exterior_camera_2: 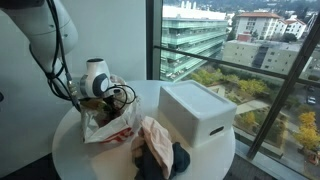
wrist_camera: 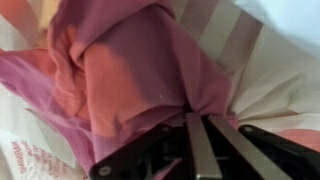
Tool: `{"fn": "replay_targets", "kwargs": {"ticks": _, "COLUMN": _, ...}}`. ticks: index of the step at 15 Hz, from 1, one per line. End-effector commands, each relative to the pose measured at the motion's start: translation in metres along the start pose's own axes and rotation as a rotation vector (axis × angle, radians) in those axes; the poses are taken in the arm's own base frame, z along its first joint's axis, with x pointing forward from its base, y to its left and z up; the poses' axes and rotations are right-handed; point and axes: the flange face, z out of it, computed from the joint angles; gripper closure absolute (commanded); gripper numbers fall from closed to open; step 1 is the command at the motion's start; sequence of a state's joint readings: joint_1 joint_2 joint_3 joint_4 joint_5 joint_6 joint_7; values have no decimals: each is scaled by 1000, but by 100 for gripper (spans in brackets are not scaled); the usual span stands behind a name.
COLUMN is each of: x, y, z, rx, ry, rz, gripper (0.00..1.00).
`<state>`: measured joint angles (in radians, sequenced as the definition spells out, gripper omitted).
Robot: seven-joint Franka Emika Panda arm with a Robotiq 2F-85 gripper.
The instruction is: Take the t-shirts out of the plastic bag.
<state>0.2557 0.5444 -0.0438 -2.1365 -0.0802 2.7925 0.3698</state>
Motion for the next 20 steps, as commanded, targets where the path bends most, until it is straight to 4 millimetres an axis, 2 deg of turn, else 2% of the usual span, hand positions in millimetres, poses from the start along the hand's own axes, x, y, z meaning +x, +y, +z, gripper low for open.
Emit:
{"fn": "replay_targets", "kwargs": {"ticks": 1, "x": 6, "y": 14, "z": -31, "rx": -16, "ry": -12, "rz": 54, "gripper": 100}}
{"fn": "replay_targets", "kwargs": {"ticks": 7, "x": 11, "y": 37, "z": -99, "rx": -19, "ry": -11, "rz": 122, "gripper": 99}}
{"fn": "replay_targets", "kwargs": {"ticks": 11, "x": 8, "y": 41, "z": -143, "rx": -1, "ry": -71, "rz": 141, "gripper": 99}}
{"fn": "replay_targets", "kwargs": {"ticks": 14, "x": 6, "y": 42, "z": -176, "rx": 6, "ry": -55, "rz": 151, "gripper": 99}}
{"fn": "replay_targets", "kwargs": {"ticks": 17, "x": 4, "y": 43, "z": -203, "rx": 10, "ry": -18, "rz": 155, "gripper": 99}}
{"fn": "replay_targets", "kwargs": {"ticks": 20, "x": 1, "y": 46, "z": -217, "rx": 14, "ry": 3, "rz": 161, "gripper": 99}}
